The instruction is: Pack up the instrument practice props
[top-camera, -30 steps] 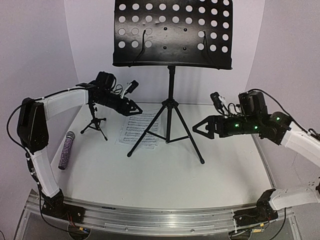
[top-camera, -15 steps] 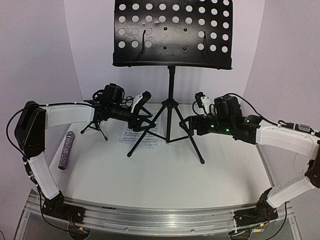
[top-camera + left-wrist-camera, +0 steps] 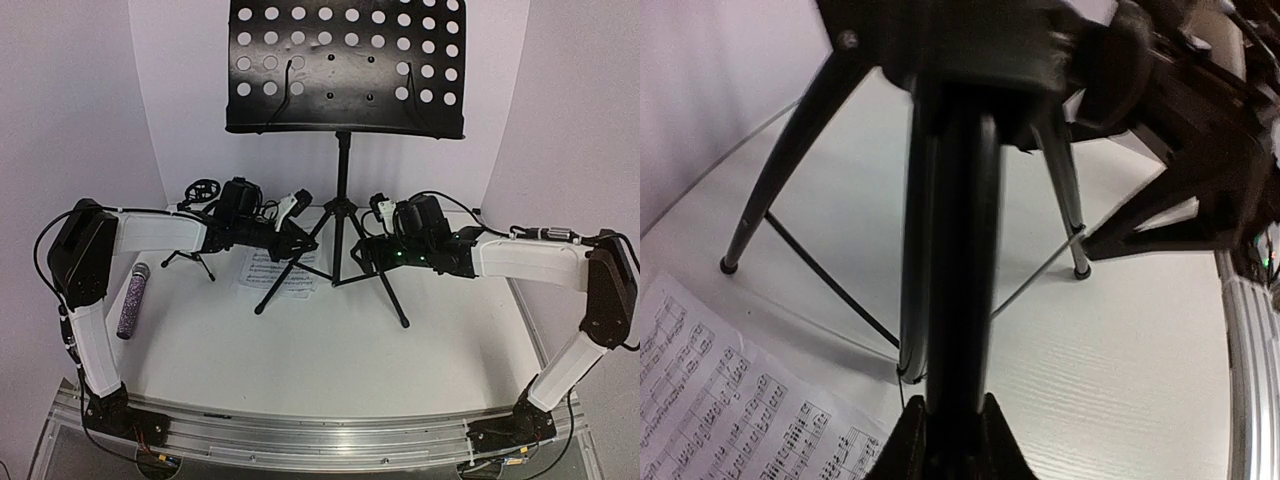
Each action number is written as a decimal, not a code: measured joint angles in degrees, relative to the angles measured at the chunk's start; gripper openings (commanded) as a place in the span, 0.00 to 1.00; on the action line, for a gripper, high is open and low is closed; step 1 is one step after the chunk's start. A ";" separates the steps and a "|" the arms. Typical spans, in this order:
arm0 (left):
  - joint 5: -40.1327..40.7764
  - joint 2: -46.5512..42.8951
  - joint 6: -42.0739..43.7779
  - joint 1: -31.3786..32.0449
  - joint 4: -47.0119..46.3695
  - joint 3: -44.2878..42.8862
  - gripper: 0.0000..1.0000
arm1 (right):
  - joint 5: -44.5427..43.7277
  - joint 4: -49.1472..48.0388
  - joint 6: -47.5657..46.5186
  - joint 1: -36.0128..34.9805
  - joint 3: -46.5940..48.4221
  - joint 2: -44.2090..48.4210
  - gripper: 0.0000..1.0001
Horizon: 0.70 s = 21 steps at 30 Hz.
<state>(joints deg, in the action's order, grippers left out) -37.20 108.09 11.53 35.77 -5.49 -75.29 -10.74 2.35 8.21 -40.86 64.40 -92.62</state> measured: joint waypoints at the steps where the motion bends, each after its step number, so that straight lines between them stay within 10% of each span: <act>1: 0.32 0.00 0.28 0.16 -0.28 0.00 0.00 | -0.06 0.00 -0.28 0.34 0.00 -0.18 0.85; 21: 30.01 -6.83 -24.18 15.98 -11.95 12.17 0.00 | 14.68 3.62 -6.50 10.87 5.82 -6.22 0.86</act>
<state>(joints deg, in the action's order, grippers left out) -7.18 101.26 -12.65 51.74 -17.44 -63.12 3.93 5.97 1.71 -30.00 70.22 -98.84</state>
